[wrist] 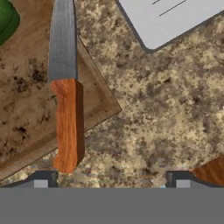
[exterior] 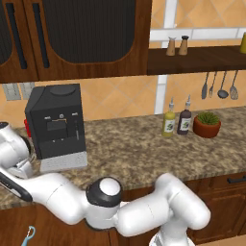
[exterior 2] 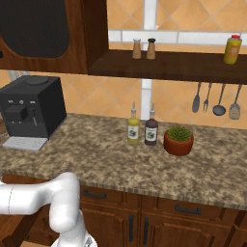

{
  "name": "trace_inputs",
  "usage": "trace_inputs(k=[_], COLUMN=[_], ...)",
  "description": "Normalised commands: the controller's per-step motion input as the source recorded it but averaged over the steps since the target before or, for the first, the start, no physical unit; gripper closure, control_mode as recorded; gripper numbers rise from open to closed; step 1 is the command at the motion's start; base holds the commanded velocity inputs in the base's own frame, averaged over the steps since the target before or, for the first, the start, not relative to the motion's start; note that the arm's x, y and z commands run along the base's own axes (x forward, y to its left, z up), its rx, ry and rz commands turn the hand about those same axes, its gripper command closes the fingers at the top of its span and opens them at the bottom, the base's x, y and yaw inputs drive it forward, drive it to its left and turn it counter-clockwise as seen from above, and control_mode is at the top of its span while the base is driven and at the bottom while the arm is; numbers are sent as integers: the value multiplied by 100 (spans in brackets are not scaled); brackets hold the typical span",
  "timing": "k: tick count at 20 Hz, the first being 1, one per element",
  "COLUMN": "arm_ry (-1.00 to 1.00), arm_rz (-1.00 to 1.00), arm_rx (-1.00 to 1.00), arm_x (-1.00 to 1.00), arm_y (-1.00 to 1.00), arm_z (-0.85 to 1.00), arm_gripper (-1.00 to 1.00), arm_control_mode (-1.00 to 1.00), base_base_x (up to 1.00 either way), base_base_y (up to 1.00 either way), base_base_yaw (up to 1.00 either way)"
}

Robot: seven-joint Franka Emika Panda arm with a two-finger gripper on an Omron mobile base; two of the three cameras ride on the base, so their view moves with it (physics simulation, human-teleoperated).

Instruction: Place the appropriate cutting tool for cutting the avocado skin on the cutting board.

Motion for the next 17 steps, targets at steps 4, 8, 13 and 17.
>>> trace_inputs(k=[4, 8, 13, 17], arm_ry=[0, 0, 0, -2], arm_rz=[-12, -12, -7, -4], arm_rx=[7, 11, 12, 17], arm_x=[-78, -65, -37, -36], arm_y=[-54, -79, -95, -100], arm_z=[37, 49, 52, 31], arm_gripper=[-100, -100, -100, -100], arm_control_mode=[-100, -100, -100, -100], base_base_x=[0, 0, 0, 0], base_base_y=[0, 0, 0, 0], base_base_yaw=[0, 0, 0, 0])
